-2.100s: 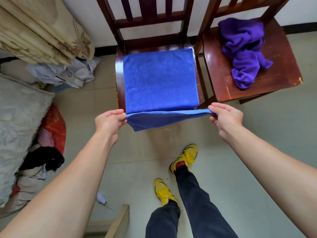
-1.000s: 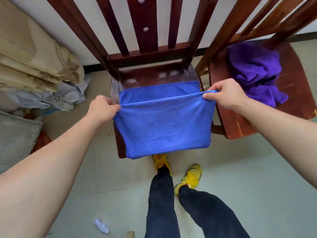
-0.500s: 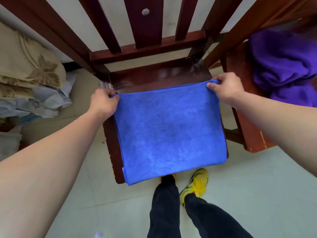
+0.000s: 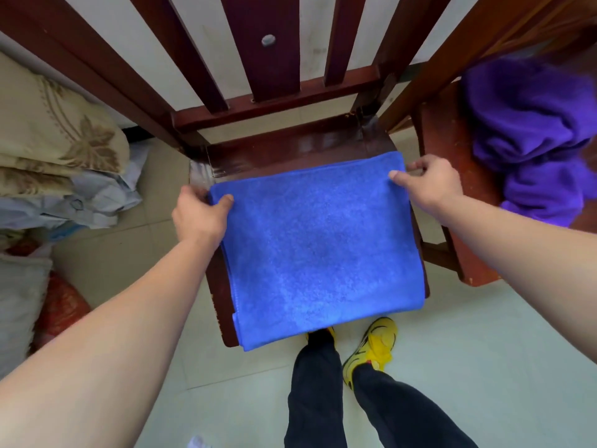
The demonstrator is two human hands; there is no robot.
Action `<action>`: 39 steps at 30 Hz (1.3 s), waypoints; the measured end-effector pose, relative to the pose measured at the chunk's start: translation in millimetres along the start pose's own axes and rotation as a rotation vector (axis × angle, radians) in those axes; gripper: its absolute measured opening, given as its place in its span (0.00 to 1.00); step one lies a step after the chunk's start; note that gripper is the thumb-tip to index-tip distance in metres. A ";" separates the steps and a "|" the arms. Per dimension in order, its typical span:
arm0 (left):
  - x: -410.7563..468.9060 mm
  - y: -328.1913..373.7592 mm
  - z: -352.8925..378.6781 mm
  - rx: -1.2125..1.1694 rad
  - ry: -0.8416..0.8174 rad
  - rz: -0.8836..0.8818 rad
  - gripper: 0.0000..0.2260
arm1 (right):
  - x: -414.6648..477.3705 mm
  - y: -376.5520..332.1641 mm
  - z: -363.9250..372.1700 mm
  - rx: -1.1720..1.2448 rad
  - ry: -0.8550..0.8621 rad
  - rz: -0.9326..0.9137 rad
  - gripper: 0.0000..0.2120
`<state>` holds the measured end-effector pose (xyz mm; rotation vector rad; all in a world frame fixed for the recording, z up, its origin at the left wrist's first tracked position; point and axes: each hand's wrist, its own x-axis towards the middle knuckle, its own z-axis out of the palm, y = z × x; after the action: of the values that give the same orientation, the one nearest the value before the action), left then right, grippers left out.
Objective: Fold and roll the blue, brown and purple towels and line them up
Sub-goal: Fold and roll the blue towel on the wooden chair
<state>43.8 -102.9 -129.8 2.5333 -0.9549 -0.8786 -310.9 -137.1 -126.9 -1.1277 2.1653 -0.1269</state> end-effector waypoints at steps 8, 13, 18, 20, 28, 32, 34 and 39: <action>-129.4 -91.7 -3.3 -0.079 -0.014 -0.280 0.13 | -105.7 98.3 7.0 0.117 0.010 0.190 0.04; -190.8 -142.6 8.5 -0.222 -0.156 -0.412 0.08 | -152.8 152.3 25.6 0.252 -0.240 0.309 0.09; -198.4 -148.4 4.0 -0.219 -0.137 -0.363 0.06 | -154.9 154.2 23.1 0.303 -0.214 0.208 0.07; -194.2 -142.2 -4.6 -0.236 -0.106 -0.355 0.08 | -148.6 145.5 12.0 0.309 -0.184 0.156 0.10; -160.7 -92.3 -26.3 -0.455 -0.259 -0.500 0.06 | -122.4 98.3 -22.7 0.409 -0.255 0.183 0.08; -178.1 -100.8 -34.0 -0.409 -0.386 -0.556 0.07 | -139.9 114.7 -27.9 0.348 -0.399 0.250 0.07; -188.5 -109.6 -38.2 -0.396 -0.417 -0.570 0.08 | -146.8 126.3 -29.0 0.331 -0.414 0.262 0.04; -206.1 -133.8 -37.5 -0.322 -0.445 -0.646 0.04 | -152.5 148.9 -25.6 0.239 -0.416 0.285 0.06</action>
<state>11.5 136.6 -72.1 2.4104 -0.0311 -1.6697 -369.4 64.8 -83.4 -0.6363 1.8534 -0.0190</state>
